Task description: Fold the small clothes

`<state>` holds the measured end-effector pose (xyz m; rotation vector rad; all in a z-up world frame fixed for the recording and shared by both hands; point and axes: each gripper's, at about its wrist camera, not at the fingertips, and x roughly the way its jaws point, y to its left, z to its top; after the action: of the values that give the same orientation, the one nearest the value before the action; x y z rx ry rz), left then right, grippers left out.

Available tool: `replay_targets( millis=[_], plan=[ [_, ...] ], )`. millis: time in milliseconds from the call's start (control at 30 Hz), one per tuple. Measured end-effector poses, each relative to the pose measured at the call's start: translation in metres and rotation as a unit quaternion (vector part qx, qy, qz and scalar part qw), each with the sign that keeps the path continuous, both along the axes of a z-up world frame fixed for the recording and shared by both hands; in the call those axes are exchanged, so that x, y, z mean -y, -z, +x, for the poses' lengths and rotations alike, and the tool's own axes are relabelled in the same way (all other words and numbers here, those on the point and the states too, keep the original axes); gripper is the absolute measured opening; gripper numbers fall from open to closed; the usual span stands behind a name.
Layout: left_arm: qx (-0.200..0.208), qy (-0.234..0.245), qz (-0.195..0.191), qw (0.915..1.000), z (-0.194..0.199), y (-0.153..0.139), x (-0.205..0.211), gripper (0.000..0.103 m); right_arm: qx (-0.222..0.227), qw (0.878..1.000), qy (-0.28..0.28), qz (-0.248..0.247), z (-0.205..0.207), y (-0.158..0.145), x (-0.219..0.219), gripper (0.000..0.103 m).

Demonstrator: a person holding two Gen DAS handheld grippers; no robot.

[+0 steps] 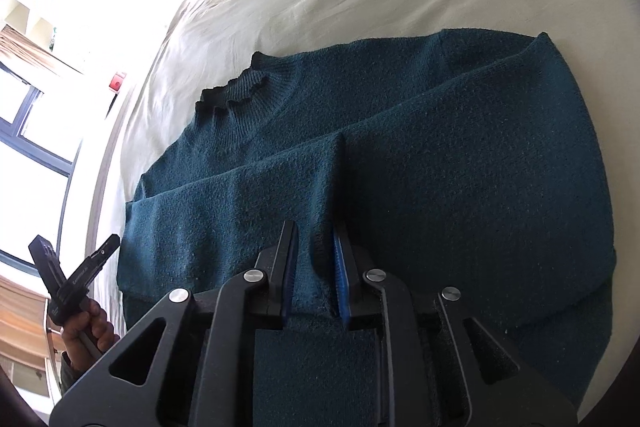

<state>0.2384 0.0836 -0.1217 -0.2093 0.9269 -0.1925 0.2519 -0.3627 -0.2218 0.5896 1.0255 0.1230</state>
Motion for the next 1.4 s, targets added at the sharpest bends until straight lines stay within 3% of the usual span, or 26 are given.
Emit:
replay_targets(
  millis=[100,167,233,300,367,400,667,933,967,1000,1067,1167,1233,1267,1367,1400],
  plan=[
    [-0.021,0.013,0.013,0.9996,-0.01,0.009,0.012,0.042,0.006,1.0,0.0,0.007,-0.008,-0.003,-0.004,0.041],
    [-0.025,0.012,0.031,0.9991,-0.01,0.017,0.017,0.041,0.002,1.0,-0.005,0.006,-0.009,0.0,-0.009,0.042],
    [-0.024,0.018,0.046,0.9985,-0.01,0.019,0.022,0.027,-0.004,1.0,-0.01,-0.008,-0.01,0.002,-0.016,0.042],
    [-0.021,0.026,0.059,0.9977,-0.011,0.02,0.028,0.016,-0.006,0.999,-0.015,-0.034,-0.011,0.001,-0.021,0.03],
    [-0.017,0.026,0.062,0.9976,-0.014,0.022,0.029,0.014,-0.018,0.998,-0.014,-0.061,-0.01,0.003,-0.021,0.014],
    [-0.016,0.024,0.061,0.9977,-0.016,0.023,0.028,0.014,-0.022,0.998,-0.01,-0.063,-0.01,0.004,-0.019,0.011],
    [-0.007,0.024,0.056,0.9981,-0.021,0.03,0.023,0.013,-0.013,0.996,0.002,-0.087,-0.011,0.008,-0.014,0.008],
    [0.013,0.017,0.053,0.9983,-0.025,0.031,0.022,0.018,-0.001,0.998,0.007,-0.067,-0.01,0.015,-0.008,0.006],
    [0.017,0.013,0.048,0.9986,-0.029,0.027,0.019,0.022,0.001,0.998,0.007,-0.059,-0.011,0.014,-0.007,0.008],
    [0.019,0.005,0.048,0.9986,-0.034,0.023,0.015,0.033,0.002,0.999,0.01,-0.042,-0.013,0.013,-0.005,0.01],
    [0.021,-0.013,0.042,0.9988,-0.049,0.013,0.005,0.042,-0.001,0.999,0.036,-0.025,-0.027,0.004,0.002,0.015],
    [0.015,-0.021,0.026,0.9993,-0.081,0.001,-0.009,0.043,0.041,0.997,0.055,-0.047,-0.066,-0.023,0.004,0.02],
    [0.008,-0.018,0.006,0.9998,-0.109,-0.003,-0.016,0.048,0.07,0.994,0.058,-0.057,-0.099,-0.04,0.003,0.026],
    [0.004,-0.01,-0.001,0.9999,-0.124,-0.004,-0.017,0.053,0.082,0.993,0.058,-0.058,-0.115,-0.046,0.002,0.032],
    [-0.003,-0.004,-0.02,0.9998,-0.171,-0.005,-0.024,0.064,0.118,0.989,0.07,-0.058,-0.171,-0.059,0.002,0.063],
    [-0.014,-0.005,-0.036,0.9992,-0.186,-0.002,-0.028,0.067,0.127,0.987,0.075,-0.063,-0.189,-0.061,0.001,0.066]
  ],
)
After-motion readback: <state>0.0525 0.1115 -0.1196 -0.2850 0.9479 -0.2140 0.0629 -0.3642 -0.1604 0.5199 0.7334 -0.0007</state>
